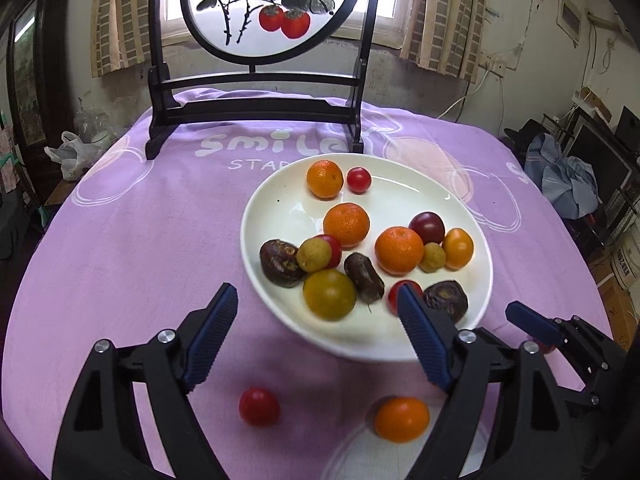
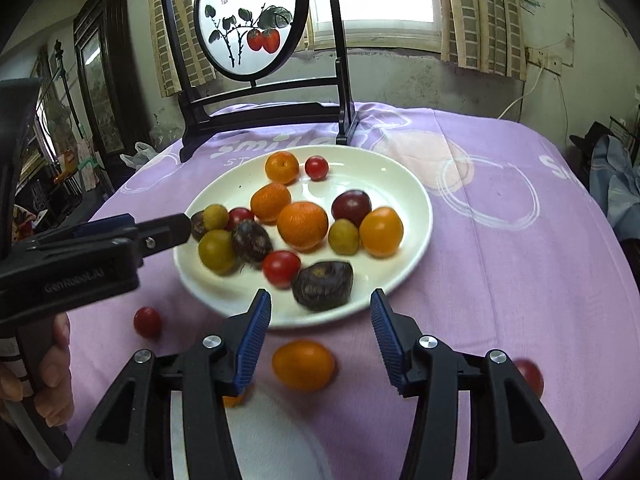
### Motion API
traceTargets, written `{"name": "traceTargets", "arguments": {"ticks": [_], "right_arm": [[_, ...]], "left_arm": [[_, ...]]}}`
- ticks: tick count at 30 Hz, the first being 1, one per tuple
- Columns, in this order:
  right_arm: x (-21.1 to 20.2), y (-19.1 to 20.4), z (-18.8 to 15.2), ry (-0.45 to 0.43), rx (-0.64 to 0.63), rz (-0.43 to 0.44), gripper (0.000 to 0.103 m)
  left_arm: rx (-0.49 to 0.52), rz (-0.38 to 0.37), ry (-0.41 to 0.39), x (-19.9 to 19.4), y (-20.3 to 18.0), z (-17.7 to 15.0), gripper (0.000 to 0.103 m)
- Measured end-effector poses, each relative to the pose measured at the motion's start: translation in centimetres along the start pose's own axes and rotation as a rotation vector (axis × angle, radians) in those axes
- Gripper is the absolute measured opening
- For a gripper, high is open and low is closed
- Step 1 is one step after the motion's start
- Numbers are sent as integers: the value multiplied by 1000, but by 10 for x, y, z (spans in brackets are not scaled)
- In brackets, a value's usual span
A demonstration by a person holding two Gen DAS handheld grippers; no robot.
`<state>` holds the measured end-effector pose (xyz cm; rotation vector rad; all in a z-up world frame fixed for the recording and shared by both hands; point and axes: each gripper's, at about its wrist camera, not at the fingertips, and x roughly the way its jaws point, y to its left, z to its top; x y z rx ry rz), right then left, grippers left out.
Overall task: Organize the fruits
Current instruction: 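Withdraw both open tools from the plate back over the fruit, then grasp a red tomato with the left tool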
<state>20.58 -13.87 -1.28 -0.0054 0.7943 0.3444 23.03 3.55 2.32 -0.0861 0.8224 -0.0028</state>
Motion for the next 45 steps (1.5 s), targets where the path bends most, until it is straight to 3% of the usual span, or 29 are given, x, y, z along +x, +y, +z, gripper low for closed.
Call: {"name": "traceTargets", "arguments": {"ticks": [4,11,17,25,37,42,45], "right_arm": [[-13,-1,-19,7,11,11,52],[-32,4,-56,30,16,34,52],[-38,12,-73,41,6,57,52],[-36,17,-76,35,-42,15,53],[-41,23,-76,13,-87,7,59],[-39,24,-77,25,-90,10,59],[-38,26,-78,32,-95,19,59]], "left_arm": [[13,20,-31,-20,5,-22,90],[31,39,-61,-33,14,-63,92],[24,31,-15,-21,20,-78,92],[63,139,6,4,25,-85,92],[14,100,101,24,36,-86,66],[15,97,96,25,36,-85,55],[26,76,87,24,34,-84,28]]}}
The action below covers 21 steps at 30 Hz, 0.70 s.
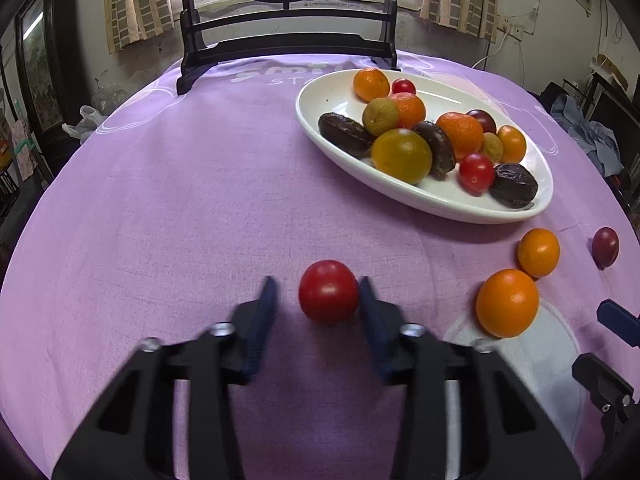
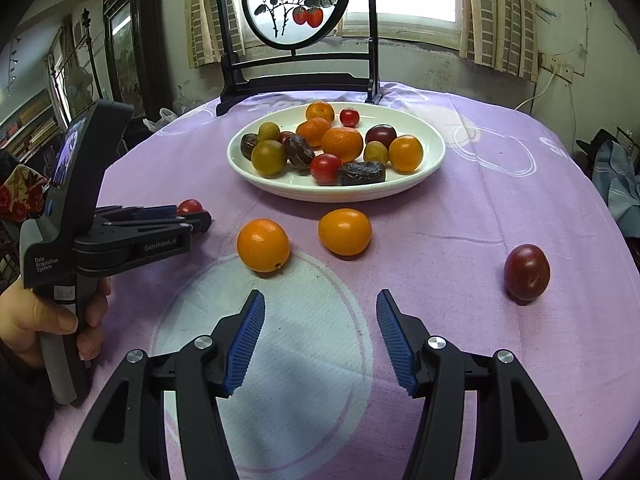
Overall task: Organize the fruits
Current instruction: 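Grasp a red tomato with the left tool, then grasp the dark red plum with the right tool while the left holds the tomato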
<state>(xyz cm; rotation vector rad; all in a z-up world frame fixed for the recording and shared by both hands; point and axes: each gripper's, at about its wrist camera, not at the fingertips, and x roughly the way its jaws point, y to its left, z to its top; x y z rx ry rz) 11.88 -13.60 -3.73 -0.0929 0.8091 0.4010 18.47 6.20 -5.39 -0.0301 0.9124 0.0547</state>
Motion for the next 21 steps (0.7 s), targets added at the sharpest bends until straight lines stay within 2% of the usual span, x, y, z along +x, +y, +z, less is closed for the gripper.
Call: {"name": "traceTargets", "arguments": {"ticks": [4,7,11,21], "right_arm": [[1,4,-1,8,-5,32,59],[5,9,-3,27,-11,67,59],[22,17,-2,106,-5,108,59],[51,47,16,120,-86,17,61]], "left_arm": [[-4,-2,2,-2,-1,-1,27],[-28,-43,8,-7,0,-1,27],[-23,-61,8,-11,-3,-2,27],[-87,-95,37,-11,11,1,27]]}}
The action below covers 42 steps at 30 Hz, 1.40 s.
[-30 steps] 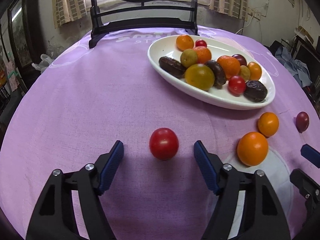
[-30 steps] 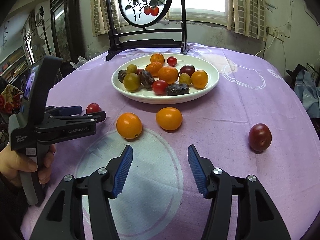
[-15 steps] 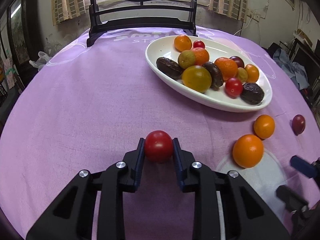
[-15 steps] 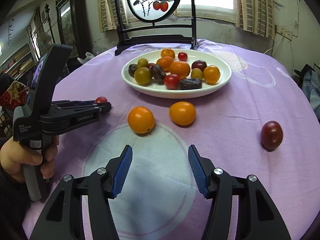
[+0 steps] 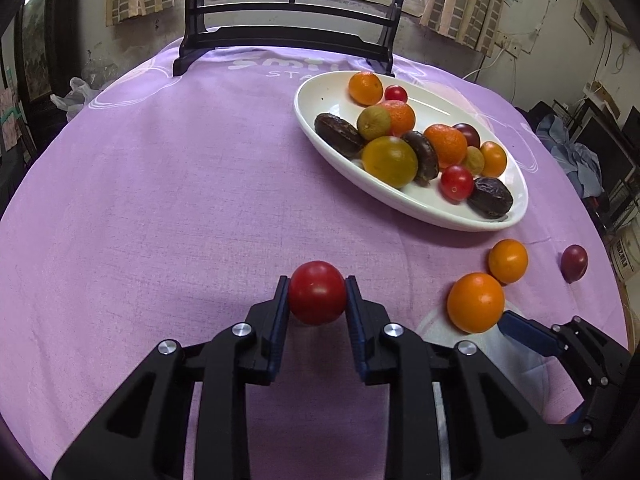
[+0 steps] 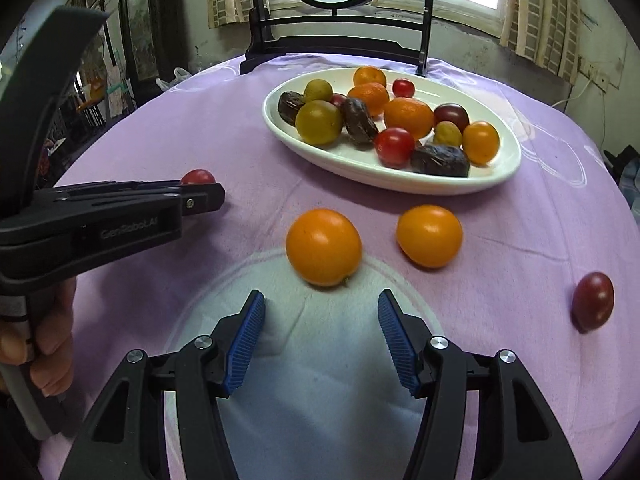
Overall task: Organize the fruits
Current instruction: 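Grasp the dark red plum with the right tool while the left holds the tomato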
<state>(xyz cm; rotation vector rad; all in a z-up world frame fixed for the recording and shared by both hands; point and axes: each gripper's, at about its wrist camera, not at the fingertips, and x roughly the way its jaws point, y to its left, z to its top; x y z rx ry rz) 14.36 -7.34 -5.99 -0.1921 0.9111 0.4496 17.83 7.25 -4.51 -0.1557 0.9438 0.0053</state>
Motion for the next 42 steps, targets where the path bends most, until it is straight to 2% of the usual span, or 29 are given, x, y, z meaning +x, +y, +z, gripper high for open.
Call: {"name": "traceTargets", "arguments": {"ticks": [8,12,15,27,31,35,42], "right_arm": [[-12,-17,-5,-16,29,8,59],[-22,-42,-6,-46,77,-71,59],[-14,-54,-4,-21,112,-97,59],[13,-51,21,-13,57,-147,58],[13,-54,22,-9,67,-139,58],[-4,-63,14,-22,94,-138,58],[-46,-114,-21,-83,152,-300,58]], "left_arm": [[10,8,3,1,0,-1,27],[10,8,6,2,-1,-1,27],[15,9,11,4,-2,-2,27],[21,11,14,5,-3,-2,27],[22,12,13,5,-3,-2,27],[24,12,13,5,-3,-2,27],[42,22,6,5,-8,-4,27]]}}
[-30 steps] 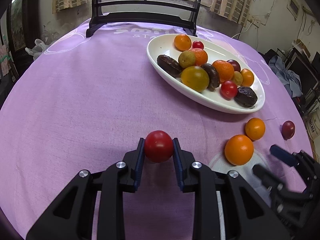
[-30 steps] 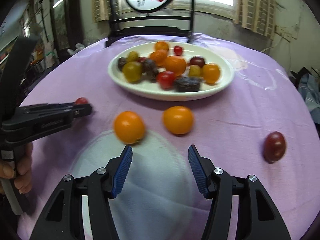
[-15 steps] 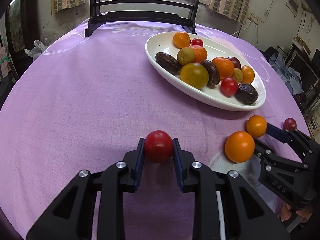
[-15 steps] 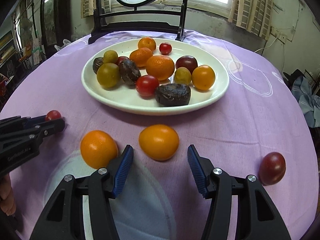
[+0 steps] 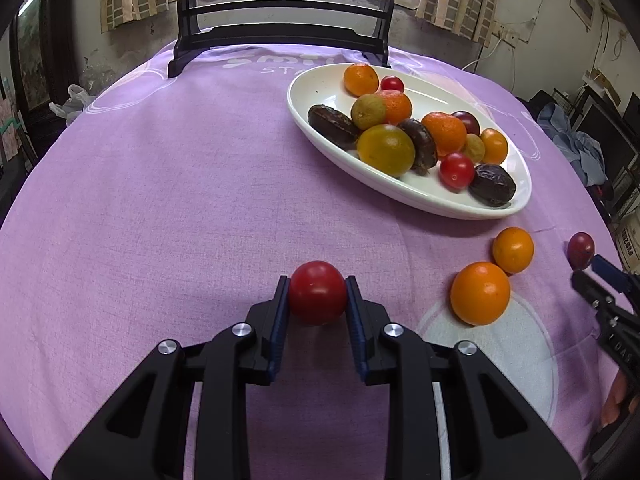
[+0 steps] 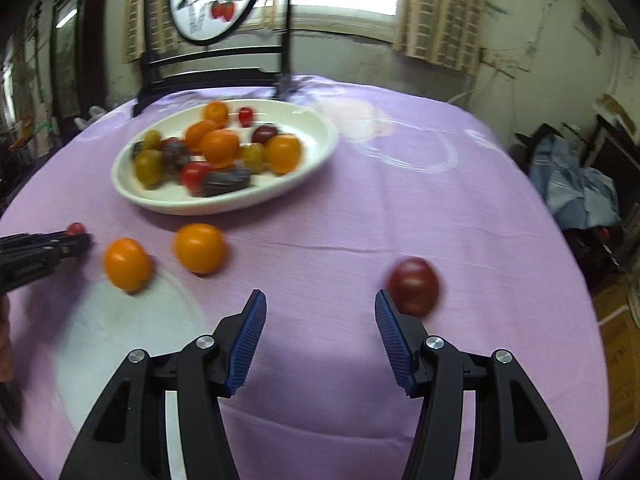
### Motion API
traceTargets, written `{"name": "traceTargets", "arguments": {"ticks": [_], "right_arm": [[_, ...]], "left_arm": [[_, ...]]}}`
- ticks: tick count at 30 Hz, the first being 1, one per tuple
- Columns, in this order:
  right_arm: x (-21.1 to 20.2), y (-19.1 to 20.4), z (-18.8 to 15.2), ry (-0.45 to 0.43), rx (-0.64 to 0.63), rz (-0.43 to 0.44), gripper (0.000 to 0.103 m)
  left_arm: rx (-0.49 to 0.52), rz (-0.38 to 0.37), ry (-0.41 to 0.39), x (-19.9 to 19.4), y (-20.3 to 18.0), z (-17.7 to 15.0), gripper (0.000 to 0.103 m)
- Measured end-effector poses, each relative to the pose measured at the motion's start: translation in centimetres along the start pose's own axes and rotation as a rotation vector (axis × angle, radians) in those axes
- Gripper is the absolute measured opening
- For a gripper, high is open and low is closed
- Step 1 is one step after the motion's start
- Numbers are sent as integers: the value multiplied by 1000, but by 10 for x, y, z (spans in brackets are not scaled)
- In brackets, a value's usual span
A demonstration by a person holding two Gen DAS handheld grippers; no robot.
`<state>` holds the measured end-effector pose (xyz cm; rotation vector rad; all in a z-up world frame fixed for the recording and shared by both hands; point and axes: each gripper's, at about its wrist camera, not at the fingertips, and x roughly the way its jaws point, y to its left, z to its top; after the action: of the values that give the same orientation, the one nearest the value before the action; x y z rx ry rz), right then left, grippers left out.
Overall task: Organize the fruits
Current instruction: 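Grasp the dark red plum with the right tool while the left holds the tomato, then carry the tomato and plum over the white plate and open both tools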
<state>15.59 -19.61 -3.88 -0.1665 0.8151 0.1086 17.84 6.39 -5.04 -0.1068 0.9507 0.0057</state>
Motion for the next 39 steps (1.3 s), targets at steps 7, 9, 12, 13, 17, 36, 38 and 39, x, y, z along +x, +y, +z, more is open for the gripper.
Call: {"name": "traceTargets", "arguments": {"ticks": [7,9,12,13,17,36,38,39], "right_arm": [[22,-39,-1,53,94,-31,58],[36,-38,2,81,90,-27,58],[47,-39,6,93,99,-40,57],[49,-39,8,94,104,-41,50],[52,-39,12,95,108,-59,40],[-12,13,65,-102,2,170,40],[-7,20,74,-107,-7,183,40],[-3,25,80,-112,-14,191,40]], "left_arm": [[33,21,-14,0,-7,-3,27],[37,22,-15,0,-7,-3,27],[38,23,-16,1,-7,-3,27],[39,23,-16,1,-7,-3,27],[43,24,-16,1,-8,-2,27],[112,-25,-113,-41,-35,55,26],[124,-21,-123,-35,-42,72,26],[126,-18,-123,-31,-45,79,27]]}}
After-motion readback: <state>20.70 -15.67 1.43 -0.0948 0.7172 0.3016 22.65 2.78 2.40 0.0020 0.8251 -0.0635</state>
